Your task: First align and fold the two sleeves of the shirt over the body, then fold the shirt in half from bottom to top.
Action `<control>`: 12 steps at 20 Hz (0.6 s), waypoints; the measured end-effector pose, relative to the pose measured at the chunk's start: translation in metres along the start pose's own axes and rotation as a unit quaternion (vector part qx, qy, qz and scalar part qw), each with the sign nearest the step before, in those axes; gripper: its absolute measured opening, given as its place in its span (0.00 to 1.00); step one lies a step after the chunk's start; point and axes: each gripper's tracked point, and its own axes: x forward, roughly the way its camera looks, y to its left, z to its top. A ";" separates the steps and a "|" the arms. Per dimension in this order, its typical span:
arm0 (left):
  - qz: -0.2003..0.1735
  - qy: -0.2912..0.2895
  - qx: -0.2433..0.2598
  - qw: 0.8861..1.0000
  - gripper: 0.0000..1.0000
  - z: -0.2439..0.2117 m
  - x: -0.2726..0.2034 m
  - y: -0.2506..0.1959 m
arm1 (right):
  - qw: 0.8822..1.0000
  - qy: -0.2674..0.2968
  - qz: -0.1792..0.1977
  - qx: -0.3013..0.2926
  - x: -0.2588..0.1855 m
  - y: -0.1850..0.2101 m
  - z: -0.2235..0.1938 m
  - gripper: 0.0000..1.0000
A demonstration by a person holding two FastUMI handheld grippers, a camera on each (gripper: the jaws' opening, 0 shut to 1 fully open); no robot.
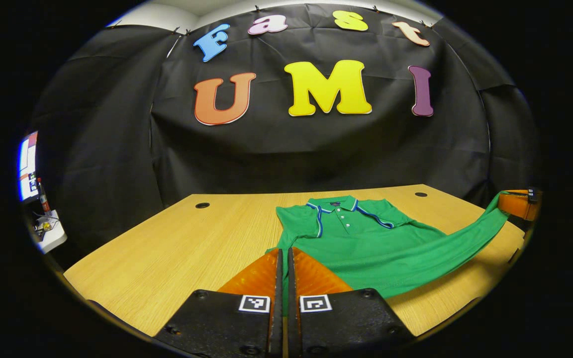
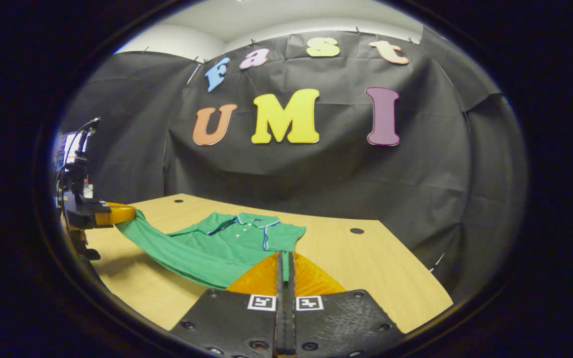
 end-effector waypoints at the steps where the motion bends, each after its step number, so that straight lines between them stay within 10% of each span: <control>1: -0.004 -0.002 0.004 1.000 0.09 0.007 0.010 -0.001 | 1.000 0.003 -0.002 0.004 0.012 -0.002 0.005 0.00; 12: 0.010 -0.031 0.028 0.999 0.09 0.074 0.150 0.006 | 0.998 0.005 -0.032 -0.053 0.174 -0.008 0.062 0.00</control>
